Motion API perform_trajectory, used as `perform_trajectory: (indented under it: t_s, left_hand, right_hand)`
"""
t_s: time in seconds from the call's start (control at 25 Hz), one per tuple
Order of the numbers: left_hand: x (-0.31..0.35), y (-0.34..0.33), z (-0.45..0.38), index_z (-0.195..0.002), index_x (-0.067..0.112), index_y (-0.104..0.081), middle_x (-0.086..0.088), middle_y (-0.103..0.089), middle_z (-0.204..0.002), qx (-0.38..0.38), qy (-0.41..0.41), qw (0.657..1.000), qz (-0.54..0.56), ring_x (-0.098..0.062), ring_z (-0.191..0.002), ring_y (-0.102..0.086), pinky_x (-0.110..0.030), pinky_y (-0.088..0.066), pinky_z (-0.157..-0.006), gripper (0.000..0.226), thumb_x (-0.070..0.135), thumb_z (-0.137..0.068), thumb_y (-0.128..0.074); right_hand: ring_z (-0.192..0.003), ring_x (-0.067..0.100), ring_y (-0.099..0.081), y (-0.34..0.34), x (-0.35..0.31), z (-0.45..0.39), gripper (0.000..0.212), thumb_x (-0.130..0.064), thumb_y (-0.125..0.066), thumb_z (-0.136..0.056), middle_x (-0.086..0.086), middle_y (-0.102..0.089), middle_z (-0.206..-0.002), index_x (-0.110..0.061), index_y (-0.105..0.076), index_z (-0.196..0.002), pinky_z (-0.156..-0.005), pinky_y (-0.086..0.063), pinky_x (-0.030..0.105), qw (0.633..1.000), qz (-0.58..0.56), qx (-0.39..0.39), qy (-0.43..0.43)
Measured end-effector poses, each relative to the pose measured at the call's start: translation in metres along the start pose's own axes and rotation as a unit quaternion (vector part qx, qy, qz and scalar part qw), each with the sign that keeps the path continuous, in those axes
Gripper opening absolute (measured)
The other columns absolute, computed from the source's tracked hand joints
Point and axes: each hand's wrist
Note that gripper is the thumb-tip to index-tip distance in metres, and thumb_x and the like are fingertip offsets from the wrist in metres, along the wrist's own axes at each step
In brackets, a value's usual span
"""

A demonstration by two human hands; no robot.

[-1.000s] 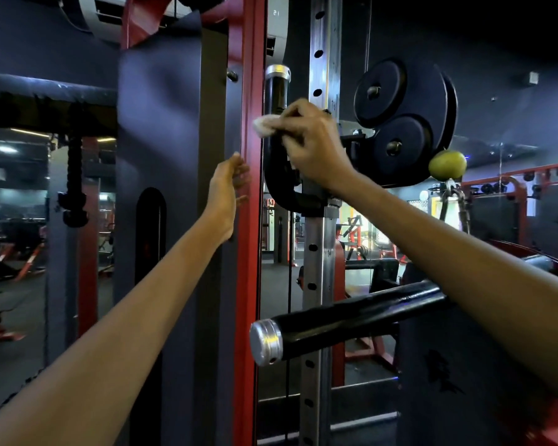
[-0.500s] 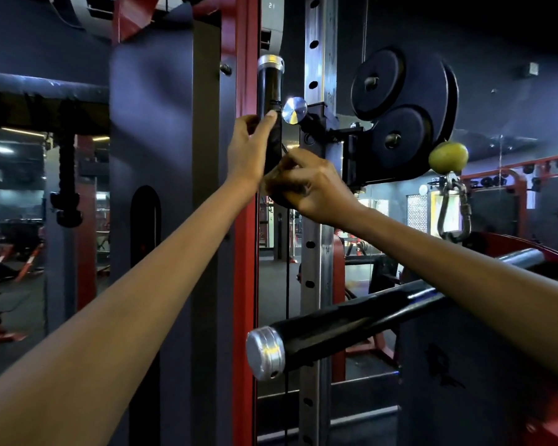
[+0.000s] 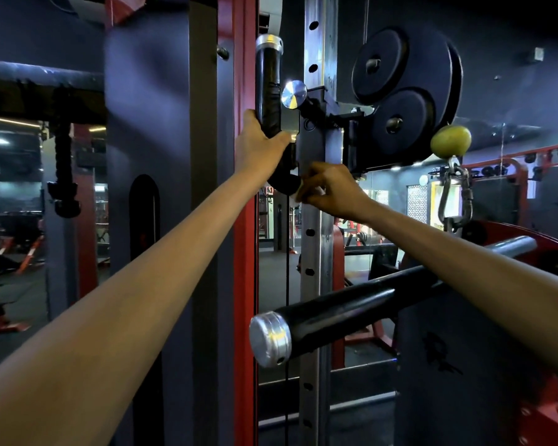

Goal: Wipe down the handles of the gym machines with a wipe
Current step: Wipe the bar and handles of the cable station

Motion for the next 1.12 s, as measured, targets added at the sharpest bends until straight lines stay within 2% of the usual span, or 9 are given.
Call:
perform_trajectory:
  t_s: [0.08, 0.2, 0.28, 0.36, 0.52, 0.68, 0.92, 1.04, 1.12]
  left_hand:
    - [-0.004, 0.0, 0.0, -0.105, 0.01, -0.039, 0.005, -0.048, -0.08, -0.007, -0.009, 1.0, 0.023, -0.003, -0.063, -0.051, -0.007, -0.042, -0.05, 0.028, 0.006, -0.086, -0.06]
    - [-0.009, -0.002, -0.002, -0.102, 0.009, -0.041, 0.005, -0.047, -0.075, 0.004, -0.032, 0.999, 0.03, -0.002, -0.059, -0.049, -0.012, -0.044, -0.054, 0.027, 0.005, -0.084, -0.06]
    - [-0.011, -0.003, -0.002, -0.1, 0.011, -0.041, 0.006, -0.049, -0.073, 0.011, -0.039, 0.999, 0.025, -0.001, -0.059, -0.051, -0.017, -0.047, -0.061, 0.027, 0.006, -0.083, -0.061]
    - [-0.012, -0.003, -0.003, -0.101, 0.011, -0.04, 0.005, -0.05, -0.073, 0.008, -0.041, 0.999, 0.024, -0.005, -0.062, -0.054, -0.02, -0.049, -0.065, 0.027, 0.008, -0.084, -0.061]
    - [-0.014, -0.003, -0.005, -0.103, 0.012, -0.041, 0.006, -0.048, -0.077, 0.013, -0.04, 0.999, 0.014, -0.001, -0.061, -0.051, -0.015, -0.044, -0.059, 0.026, 0.01, -0.085, -0.06]
    - [-0.014, -0.004, -0.004, -0.103, 0.012, -0.041, 0.006, -0.047, -0.076, 0.004, -0.038, 0.999, 0.026, 0.006, -0.052, -0.051, -0.009, -0.042, -0.053, 0.026, 0.008, -0.085, -0.06]
    - [-0.008, -0.004, 0.0, -0.101, 0.012, -0.039, 0.006, -0.046, -0.077, 0.01, -0.026, 0.998, 0.064, -0.001, -0.061, -0.047, -0.008, -0.04, -0.052, 0.027, 0.004, -0.085, -0.06]
    - [-0.008, -0.005, 0.0, -0.101, 0.013, -0.04, 0.007, -0.046, -0.078, 0.013, -0.024, 0.998, 0.065, -0.001, -0.063, -0.046, -0.007, -0.04, -0.053, 0.028, 0.005, -0.084, -0.06]
    - [-0.009, -0.005, -0.001, -0.103, 0.013, -0.04, 0.006, -0.046, -0.081, 0.01, -0.015, 0.998, 0.067, -0.002, -0.066, -0.048, -0.006, -0.042, -0.053, 0.028, 0.006, -0.085, -0.06]
  right_hand:
    - [-0.071, 0.015, -0.061, 0.002, 0.013, 0.0, 0.007, -0.001, -0.074, -0.073, 0.011, -0.066, -0.083, -0.005, -0.075, -0.079, -0.072, -0.051, 0.027, 0.993, -0.041, -0.017, -0.108]
    - [-0.066, 0.01, -0.062, 0.014, 0.003, -0.014, 0.012, 0.003, -0.066, -0.08, 0.005, -0.065, -0.078, -0.006, -0.07, -0.088, -0.074, -0.055, 0.029, 0.919, -0.273, 0.078, -0.272]
    - [-0.065, 0.001, -0.062, 0.016, -0.015, -0.024, 0.019, 0.002, -0.062, -0.084, 0.0, -0.065, -0.084, -0.004, -0.067, -0.101, -0.066, -0.053, 0.017, 0.888, -0.37, 0.08, -0.26]
    - [-0.067, -0.003, -0.062, 0.012, -0.021, -0.023, 0.026, 0.001, -0.06, -0.086, -0.003, -0.067, -0.085, -0.001, -0.064, -0.112, -0.065, -0.049, 0.012, 0.91, -0.359, 0.043, -0.205]
    - [-0.082, 0.014, -0.063, 0.011, 0.004, -0.019, 0.019, 0.001, -0.059, -0.086, 0.014, -0.07, -0.094, 0.0, -0.07, -0.101, -0.075, -0.047, 0.021, 0.968, -0.178, 0.011, -0.174]
    - [-0.098, 0.024, -0.063, 0.007, 0.01, -0.031, 0.023, 0.007, -0.054, -0.084, 0.019, -0.068, -0.105, 0.004, -0.07, -0.099, -0.074, -0.037, 0.014, 0.981, -0.026, -0.044, -0.186]
    - [-0.059, 0.01, -0.063, 0.018, -0.017, -0.035, 0.012, 0.003, -0.056, -0.087, 0.004, -0.066, -0.065, 0.002, -0.067, -0.091, -0.064, -0.049, 0.024, 0.924, -0.232, -0.069, -0.296]
    - [-0.062, 0.009, -0.061, 0.024, -0.026, -0.032, 0.018, 0.008, -0.052, -0.088, 0.009, -0.066, -0.078, 0.006, -0.066, -0.098, -0.06, -0.051, 0.019, 0.919, -0.29, -0.062, -0.259]
    - [-0.073, 0.014, -0.063, 0.021, -0.027, -0.027, 0.018, 0.005, -0.055, -0.088, 0.012, -0.067, -0.085, 0.004, -0.067, -0.101, -0.068, -0.053, 0.024, 0.934, -0.275, -0.043, -0.225]
Point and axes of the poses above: each hand's wrist, its own z-axis away from the middle knuckle, its own y-axis out of the back of the hand, x = y × z
